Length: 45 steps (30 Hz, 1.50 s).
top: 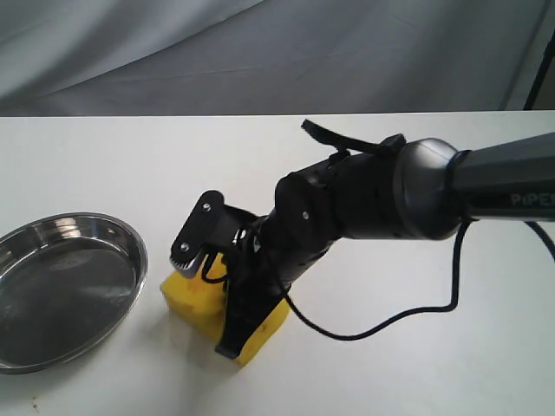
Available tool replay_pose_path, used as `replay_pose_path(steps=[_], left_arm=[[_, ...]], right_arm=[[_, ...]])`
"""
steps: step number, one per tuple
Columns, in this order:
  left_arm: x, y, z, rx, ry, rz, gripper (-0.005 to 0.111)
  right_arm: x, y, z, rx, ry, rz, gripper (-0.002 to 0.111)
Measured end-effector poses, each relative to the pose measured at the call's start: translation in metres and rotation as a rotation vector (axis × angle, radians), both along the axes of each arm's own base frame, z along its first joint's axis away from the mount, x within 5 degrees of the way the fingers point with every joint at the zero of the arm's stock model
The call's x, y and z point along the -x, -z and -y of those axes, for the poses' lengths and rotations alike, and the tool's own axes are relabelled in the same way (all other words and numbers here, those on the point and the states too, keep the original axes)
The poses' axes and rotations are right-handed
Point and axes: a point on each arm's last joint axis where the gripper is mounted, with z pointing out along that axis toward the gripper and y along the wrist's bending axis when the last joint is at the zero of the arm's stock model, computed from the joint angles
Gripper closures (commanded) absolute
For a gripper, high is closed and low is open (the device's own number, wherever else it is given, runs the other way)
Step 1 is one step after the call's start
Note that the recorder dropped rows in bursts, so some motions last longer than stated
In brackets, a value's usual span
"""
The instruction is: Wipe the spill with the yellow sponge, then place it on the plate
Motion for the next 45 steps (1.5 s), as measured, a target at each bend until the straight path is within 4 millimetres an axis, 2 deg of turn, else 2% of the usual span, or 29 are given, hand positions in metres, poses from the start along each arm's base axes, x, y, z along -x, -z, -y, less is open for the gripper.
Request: replay_pose_path(steps=[4,11,15,24,35,41,45], left_arm=[[0.000,0.000,0.000,0.000,0.000,0.000,0.107],[0.000,0.000,0.000,0.000,0.000,0.000,0.107],[0.000,0.000,0.000,0.000,0.000,0.000,0.107],[0.000,0.000,0.000,0.000,0.000,0.000,0.107],[0.000,0.000,0.000,0.000,0.000,0.000,0.107],[0.000,0.000,0.000,0.000,0.000,0.000,0.107],[0.000,0.000,0.000,0.000,0.000,0.000,0.107]], right_arm=[[0.021,0.000,-0.018,-0.001,-0.072,0.001,0.108],[0.017,0.000,-0.015,0.010,-0.047,0.019,0.108],[0.002,0.000,-0.002,0.008,0.067,0.010,0.108],[-0.049,0.000,0.051,0.027,0.323,0.021,0.108],[-0.084,0.000,0.105,0.022,0.518,0.012,0.108],[-0.086,0.000,0.108,0.027,0.510,0.020,0.108],[-0.078,0.000,0.094,0.027,0.433,0.024,0.108]])
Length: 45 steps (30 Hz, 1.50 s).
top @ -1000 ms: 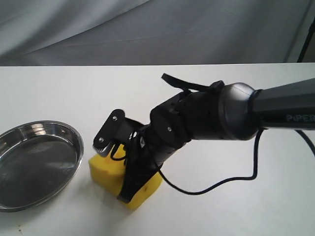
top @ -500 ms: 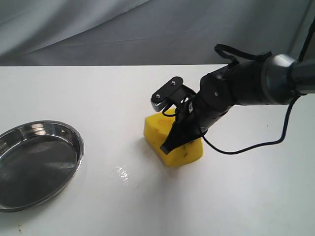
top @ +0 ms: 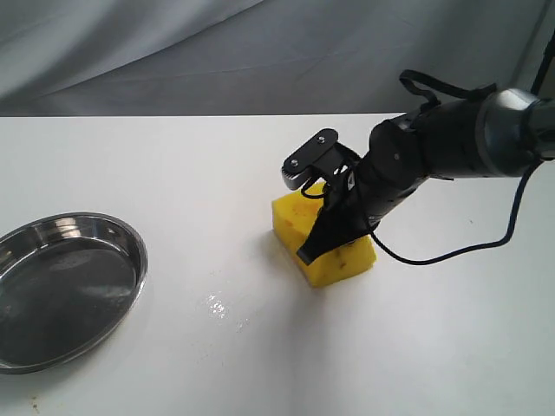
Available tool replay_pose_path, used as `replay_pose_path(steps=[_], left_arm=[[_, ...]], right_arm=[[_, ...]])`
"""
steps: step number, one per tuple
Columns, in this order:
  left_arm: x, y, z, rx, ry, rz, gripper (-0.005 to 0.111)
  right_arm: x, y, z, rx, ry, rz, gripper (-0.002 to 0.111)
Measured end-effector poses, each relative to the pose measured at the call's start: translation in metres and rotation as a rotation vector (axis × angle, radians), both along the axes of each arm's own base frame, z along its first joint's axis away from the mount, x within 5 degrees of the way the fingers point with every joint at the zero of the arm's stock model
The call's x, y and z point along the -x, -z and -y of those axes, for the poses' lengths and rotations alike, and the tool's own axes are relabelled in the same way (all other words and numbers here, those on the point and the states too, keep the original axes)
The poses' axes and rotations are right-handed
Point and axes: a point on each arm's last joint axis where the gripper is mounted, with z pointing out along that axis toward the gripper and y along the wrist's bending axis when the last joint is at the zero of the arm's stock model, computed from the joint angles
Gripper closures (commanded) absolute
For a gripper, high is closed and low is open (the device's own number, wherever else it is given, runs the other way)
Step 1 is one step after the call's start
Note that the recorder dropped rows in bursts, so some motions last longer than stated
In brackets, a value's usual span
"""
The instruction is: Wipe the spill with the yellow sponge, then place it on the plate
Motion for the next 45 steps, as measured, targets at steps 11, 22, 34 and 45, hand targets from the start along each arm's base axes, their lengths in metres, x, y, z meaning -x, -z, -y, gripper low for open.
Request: replay_pose_path(steps=[11,22,34,45], left_arm=[[0.000,0.000,0.000,0.000,0.000,0.000,0.107],[0.000,0.000,0.000,0.000,0.000,0.000,0.107],[0.000,0.000,0.000,0.000,0.000,0.000,0.107],[0.000,0.000,0.000,0.000,0.000,0.000,0.107]], right_arm=[[0.066,0.000,-0.084,-0.054,-0.268,-0.037,0.108],[0.123,0.000,-0.129,-0.063,-0.439,-0.060,0.108],[0.097,0.000,-0.110,-0.045,-0.345,-0.049,0.108],[0.017,0.001,-0.023,-0.057,-0.004,-0.061,0.108]])
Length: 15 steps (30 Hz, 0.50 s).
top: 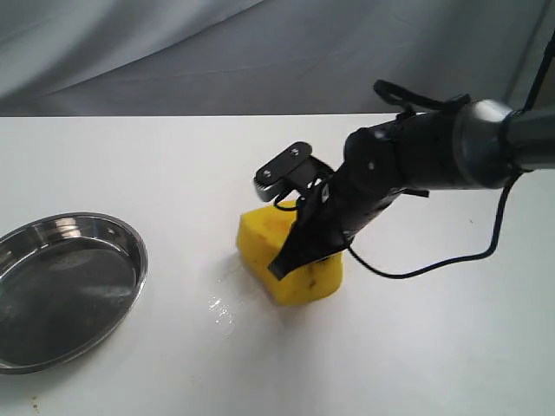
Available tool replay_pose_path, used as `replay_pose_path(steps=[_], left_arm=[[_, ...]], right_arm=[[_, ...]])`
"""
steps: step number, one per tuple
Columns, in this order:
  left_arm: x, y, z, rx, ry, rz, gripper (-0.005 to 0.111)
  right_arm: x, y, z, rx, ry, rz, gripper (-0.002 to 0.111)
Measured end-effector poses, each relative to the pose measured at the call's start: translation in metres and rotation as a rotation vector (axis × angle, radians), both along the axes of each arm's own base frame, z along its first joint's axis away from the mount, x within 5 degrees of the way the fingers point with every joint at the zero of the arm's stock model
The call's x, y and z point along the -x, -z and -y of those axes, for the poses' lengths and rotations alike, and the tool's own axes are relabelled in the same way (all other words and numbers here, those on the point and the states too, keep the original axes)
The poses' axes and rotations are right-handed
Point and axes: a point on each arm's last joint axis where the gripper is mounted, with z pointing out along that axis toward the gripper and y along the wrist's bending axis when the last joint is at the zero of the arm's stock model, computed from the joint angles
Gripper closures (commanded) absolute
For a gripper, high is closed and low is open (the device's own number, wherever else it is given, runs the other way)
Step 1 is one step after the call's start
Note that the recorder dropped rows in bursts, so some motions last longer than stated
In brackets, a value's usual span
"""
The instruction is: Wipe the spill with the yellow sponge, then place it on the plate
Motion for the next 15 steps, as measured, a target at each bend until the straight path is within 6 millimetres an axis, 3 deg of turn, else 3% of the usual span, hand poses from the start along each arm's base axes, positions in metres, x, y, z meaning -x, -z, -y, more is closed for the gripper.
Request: replay_pose_path(steps=[8,15], left_arm=[[0.000,0.000,0.000,0.000,0.000,0.000,0.107],[0.000,0.000,0.000,0.000,0.000,0.000,0.107]], right_arm=[[-0.028,0.000,0.047,-0.006,0.168,-0.006,0.108],[-0.022,0.000,0.035,-0.025,0.115,-0.013,0.108]])
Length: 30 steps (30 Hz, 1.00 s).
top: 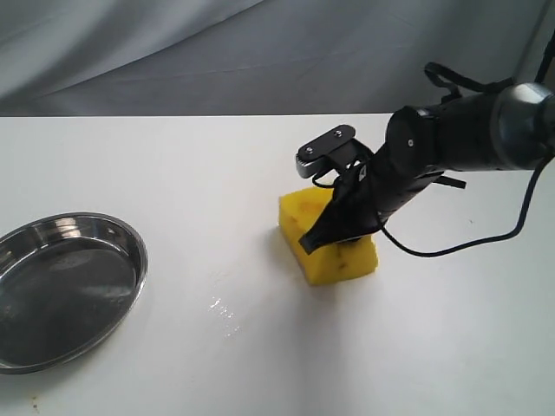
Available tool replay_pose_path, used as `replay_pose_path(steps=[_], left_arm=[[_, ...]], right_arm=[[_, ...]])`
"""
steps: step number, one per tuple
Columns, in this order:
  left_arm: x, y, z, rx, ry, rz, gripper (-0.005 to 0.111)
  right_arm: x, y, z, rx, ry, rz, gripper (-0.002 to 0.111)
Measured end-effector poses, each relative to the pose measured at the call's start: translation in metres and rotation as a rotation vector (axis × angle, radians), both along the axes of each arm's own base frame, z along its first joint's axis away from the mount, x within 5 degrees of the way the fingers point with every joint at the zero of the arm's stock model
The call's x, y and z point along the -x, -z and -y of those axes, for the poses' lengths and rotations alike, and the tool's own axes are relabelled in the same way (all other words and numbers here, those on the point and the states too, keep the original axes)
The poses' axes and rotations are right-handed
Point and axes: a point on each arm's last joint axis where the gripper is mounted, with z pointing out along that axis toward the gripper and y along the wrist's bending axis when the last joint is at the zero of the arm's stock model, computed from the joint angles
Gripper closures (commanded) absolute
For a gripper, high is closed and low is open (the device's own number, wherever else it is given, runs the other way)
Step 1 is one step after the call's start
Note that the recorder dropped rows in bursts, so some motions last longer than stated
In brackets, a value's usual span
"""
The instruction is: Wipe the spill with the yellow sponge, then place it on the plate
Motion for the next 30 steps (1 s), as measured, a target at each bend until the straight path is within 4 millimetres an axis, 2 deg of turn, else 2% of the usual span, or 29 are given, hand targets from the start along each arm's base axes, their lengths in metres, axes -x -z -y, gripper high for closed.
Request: replay_pose_path(steps=[2,3,5,11,12,18,20,23,25,30], left_arm=[[0.000,0.000,0.000,0.000,0.000,0.000,0.107],[0.000,0.000,0.000,0.000,0.000,0.000,0.107],[0.000,0.000,0.000,0.000,0.000,0.000,0.107],[0.000,0.000,0.000,0.000,0.000,0.000,0.107],[0.000,0.000,0.000,0.000,0.000,0.000,0.107],[0.000,0.000,0.000,0.000,0.000,0.000,0.107],[0.000,0.000,0.000,0.000,0.000,0.000,0.107],[0.000,0.000,0.000,0.000,0.000,0.000,0.107],[0.000,0.000,0.000,0.000,0.000,0.000,0.107],[0.000,0.000,0.000,0.000,0.000,0.000,0.107]], right_arm=[[0.007,0.000,-0.013,-0.004,-0.056,-0.001,0.108],[0.017,0.000,-0.028,-0.013,-0.113,-0.007,0.108],[0.030,0.000,-0.047,-0.018,-0.181,-0.011,0.108],[0.071,0.000,-0.093,-0.018,-0.353,-0.017,0.108],[0.085,0.000,-0.105,-0.019,-0.400,-0.018,0.108],[0.136,0.000,-0.141,-0.049,-0.511,-0.086,0.108],[0.145,0.000,-0.147,-0.047,-0.545,-0.088,0.108],[0.145,0.000,-0.146,-0.039,-0.552,-0.083,0.108],[0.135,0.001,-0.140,-0.027,-0.499,-0.080,0.108],[0.090,0.001,-0.105,-0.010,-0.291,-0.081,0.108]])
